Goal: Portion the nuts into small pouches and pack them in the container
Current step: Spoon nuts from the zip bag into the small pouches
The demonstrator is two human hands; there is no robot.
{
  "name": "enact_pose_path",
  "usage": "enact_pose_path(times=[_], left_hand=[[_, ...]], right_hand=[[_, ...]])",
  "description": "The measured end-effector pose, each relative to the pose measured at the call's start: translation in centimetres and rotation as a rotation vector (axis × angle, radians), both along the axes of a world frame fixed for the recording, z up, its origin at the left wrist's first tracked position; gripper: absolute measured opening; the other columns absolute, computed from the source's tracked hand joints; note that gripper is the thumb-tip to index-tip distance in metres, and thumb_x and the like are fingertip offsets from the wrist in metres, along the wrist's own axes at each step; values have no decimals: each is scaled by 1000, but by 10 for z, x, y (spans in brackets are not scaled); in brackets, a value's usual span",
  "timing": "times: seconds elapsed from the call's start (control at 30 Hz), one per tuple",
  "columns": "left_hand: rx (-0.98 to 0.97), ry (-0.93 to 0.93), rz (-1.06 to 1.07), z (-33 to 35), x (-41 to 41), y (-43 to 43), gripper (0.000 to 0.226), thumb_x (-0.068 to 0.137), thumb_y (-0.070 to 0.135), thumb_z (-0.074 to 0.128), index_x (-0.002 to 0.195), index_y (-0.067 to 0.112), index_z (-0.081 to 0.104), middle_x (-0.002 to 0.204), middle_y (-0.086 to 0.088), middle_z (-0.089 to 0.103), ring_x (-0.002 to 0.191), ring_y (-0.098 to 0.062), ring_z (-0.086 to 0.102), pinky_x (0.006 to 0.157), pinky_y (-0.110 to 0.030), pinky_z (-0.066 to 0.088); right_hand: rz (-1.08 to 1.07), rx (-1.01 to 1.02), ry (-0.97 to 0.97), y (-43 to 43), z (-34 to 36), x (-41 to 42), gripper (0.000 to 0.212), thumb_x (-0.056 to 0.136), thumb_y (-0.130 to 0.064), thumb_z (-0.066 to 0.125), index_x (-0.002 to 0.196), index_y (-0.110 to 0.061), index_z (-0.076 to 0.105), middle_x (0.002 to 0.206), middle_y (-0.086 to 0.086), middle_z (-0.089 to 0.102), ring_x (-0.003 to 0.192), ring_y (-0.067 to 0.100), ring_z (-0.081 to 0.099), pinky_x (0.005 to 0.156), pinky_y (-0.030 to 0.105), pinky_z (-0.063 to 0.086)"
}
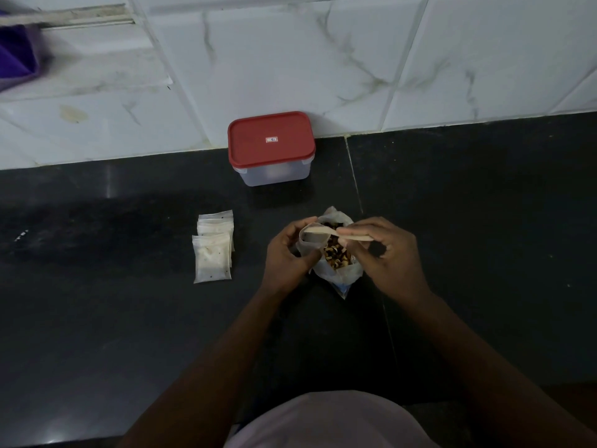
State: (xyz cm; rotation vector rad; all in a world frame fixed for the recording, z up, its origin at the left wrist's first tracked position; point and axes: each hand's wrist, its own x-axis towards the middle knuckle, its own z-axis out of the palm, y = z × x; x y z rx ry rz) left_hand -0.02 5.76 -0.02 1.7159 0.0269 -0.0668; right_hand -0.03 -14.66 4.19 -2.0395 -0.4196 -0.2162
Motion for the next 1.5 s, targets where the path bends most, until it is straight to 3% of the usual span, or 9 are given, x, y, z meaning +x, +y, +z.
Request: enact_pose_path(times=[0.1,0.17,0.4,0.6,0.73,0.9,1.13,1.33,1.5], left_hand=[[4,12,0,-4,0,2,54,83,-8,73,130,15,63,128,7,66,121,-5,62,94,-19,54],[35,16,15,-7,-1,4,54,82,-5,75,130,19,63,128,9,65,121,-4,61,95,-20,53],[148,100,31,-24,-8,8,57,83,7,80,133,23,58,128,13,62,117,4,59,92,-14,52],[165,158,22,-24,-14,8,42,86,17,81,119,30,58,113,13,65,102,9,62,79,-8,51],[144,206,-4,-24,-12,9,37,86,19,80,118,25,61,111,9,68,98,6,64,77,-10,52],[148,226,-20,-26,-9,9,36,87,18,79,117,25,62,110,9,68,98,7,64,76,-10,52],[128,267,-24,-24,-9,8,34,87,16,79,114,27,62,109,9,69,97,8,65,75,-9,51],[109,274,-29,-25,-13,9,37,85,15,81,116,25,63,110,7,70,98,3,67,77,-13,54],[105,278,-27,-24,-15,9,36,85,16,81,115,24,63,109,7,70,96,5,66,75,-10,52]], right_hand=[[-182,262,171,1,3,1,17,95,-16,71,111,-11,75,103,-3,76,96,14,73,79,37,62],[-268,305,208,-2,1,6,16,98,-19,68,111,-12,74,104,-3,76,98,14,73,79,36,61],[-210,-165,93,-11,-18,18,19,99,-26,61,111,-14,69,104,-4,67,92,2,64,76,14,52],[-148,-459,25,-8,-32,21,24,100,-30,53,112,-15,67,107,0,62,100,10,56,81,28,50],[-139,-485,77,-4,-36,21,25,99,-31,52,109,-14,66,105,1,62,95,12,57,77,33,54],[-190,-315,152,-4,-36,29,14,99,-21,62,108,-12,68,102,-1,66,91,9,64,79,35,59],[-163,-432,123,2,-36,26,19,98,-26,57,105,-11,67,99,1,63,88,12,61,74,35,57],[-239,-282,115,-3,-25,28,15,99,-21,62,106,-10,70,100,0,67,87,5,62,74,11,48],[-175,-505,118,0,-30,24,30,99,-33,49,109,-11,66,104,2,62,92,12,59,76,31,54]])
